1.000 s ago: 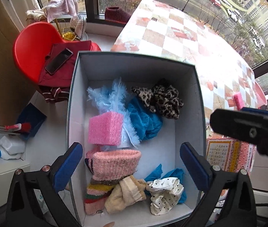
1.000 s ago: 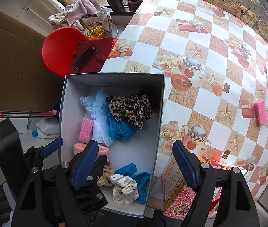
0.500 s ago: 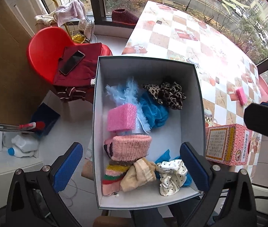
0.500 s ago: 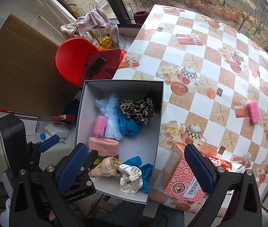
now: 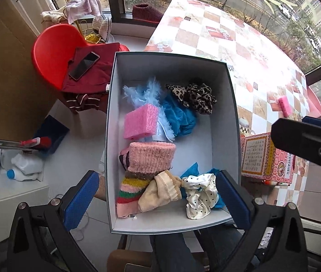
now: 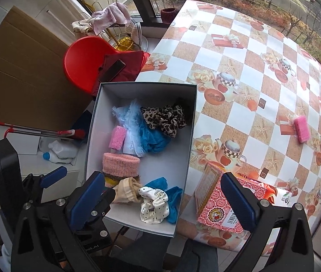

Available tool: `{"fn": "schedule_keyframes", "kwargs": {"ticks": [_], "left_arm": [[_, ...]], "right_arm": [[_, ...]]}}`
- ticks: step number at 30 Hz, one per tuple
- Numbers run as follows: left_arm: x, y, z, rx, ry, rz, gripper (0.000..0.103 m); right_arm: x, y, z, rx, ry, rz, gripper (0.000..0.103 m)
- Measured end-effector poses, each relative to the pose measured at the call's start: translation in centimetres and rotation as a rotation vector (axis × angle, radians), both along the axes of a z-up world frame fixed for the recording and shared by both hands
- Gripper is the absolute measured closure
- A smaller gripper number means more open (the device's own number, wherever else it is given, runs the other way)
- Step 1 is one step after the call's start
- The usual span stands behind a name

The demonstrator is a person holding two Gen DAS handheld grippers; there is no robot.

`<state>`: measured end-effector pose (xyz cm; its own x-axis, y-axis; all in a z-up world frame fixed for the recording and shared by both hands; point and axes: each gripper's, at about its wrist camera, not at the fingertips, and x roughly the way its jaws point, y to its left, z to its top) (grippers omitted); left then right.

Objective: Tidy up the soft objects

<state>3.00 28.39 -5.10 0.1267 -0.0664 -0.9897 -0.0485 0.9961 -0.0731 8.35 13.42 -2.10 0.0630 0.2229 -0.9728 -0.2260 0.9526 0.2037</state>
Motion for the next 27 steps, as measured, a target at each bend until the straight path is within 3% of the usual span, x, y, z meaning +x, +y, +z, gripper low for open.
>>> {"fn": "schedule_keyframes", "kwargs": {"ticks": [27], "left_arm": [[-1.2, -0.1, -0.2, -0.010, 0.025, -0.023, 0.001]], "right_arm": [[-1.9, 1.3, -1.2, -0.051, 0.024, 0.027, 0.000]]}}
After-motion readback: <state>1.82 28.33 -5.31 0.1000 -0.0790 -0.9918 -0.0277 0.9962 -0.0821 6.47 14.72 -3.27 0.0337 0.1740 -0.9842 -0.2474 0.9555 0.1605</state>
